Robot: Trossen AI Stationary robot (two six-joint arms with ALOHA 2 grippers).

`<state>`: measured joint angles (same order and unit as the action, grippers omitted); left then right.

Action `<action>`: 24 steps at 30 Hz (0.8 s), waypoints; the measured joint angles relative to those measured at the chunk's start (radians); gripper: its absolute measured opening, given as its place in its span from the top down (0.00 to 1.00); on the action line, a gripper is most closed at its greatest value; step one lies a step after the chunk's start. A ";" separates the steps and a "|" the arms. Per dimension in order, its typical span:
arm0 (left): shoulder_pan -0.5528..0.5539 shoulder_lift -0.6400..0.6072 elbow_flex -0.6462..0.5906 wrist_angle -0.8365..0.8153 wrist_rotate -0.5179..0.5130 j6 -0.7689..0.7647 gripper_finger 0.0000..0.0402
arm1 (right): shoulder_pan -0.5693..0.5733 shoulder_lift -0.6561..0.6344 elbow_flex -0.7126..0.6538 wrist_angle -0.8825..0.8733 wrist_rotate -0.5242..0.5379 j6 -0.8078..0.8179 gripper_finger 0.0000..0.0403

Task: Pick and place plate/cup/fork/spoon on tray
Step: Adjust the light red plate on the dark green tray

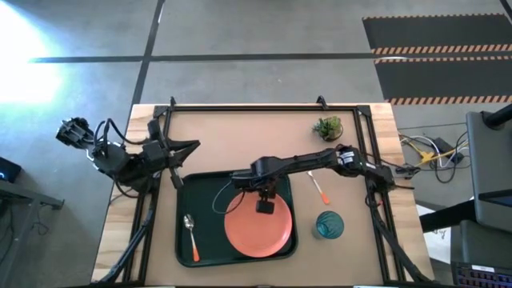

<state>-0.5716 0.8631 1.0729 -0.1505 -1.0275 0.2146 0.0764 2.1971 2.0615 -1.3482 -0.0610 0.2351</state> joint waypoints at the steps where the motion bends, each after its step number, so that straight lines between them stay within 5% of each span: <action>1: 0.000 0.000 0.000 0.000 0.000 0.000 0.99 | -0.004 -0.013 -0.020 0.000 -0.001 0.001 0.98; 16: 0.000 -0.011 0.000 0.000 0.001 0.001 0.99 | -0.040 -0.459 -0.648 0.505 -0.044 0.246 0.98; 24: 0.000 -0.016 0.000 0.000 0.001 0.002 0.99 | -0.034 -0.568 -0.862 0.624 -0.041 0.364 0.98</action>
<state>-0.5716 0.8467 1.0729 -0.1505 -1.0264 0.2165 0.0429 1.6291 1.1998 -0.7240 -0.1017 0.5989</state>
